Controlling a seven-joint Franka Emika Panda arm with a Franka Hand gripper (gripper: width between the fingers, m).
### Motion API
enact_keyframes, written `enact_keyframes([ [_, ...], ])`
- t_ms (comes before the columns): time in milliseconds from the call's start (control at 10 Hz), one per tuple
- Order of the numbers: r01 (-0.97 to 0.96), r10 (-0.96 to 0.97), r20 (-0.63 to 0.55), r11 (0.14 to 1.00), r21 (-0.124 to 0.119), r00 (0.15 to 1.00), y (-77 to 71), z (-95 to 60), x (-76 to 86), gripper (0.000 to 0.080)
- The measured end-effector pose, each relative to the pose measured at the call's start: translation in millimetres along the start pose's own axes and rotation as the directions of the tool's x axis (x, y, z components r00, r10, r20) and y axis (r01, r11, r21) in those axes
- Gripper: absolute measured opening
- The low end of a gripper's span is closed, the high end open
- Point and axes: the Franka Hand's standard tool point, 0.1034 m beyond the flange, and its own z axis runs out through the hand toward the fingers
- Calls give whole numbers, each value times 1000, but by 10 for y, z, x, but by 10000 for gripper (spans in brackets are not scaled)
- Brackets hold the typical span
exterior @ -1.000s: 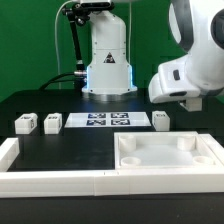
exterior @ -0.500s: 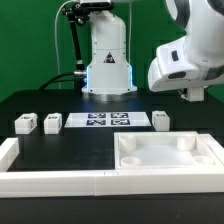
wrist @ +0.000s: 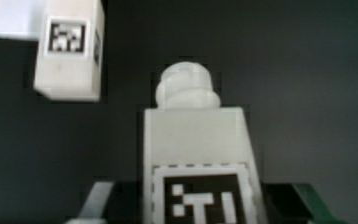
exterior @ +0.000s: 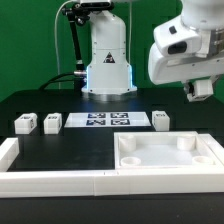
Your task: Assemble square table
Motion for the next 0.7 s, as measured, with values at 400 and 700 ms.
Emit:
enact_keyframes([
  [400, 8, -11, -277, 1000, -9, 961, -6, -75, 71, 287],
  [700, 27, -34, -474, 999, -21, 880, 121, -69, 219, 287],
])
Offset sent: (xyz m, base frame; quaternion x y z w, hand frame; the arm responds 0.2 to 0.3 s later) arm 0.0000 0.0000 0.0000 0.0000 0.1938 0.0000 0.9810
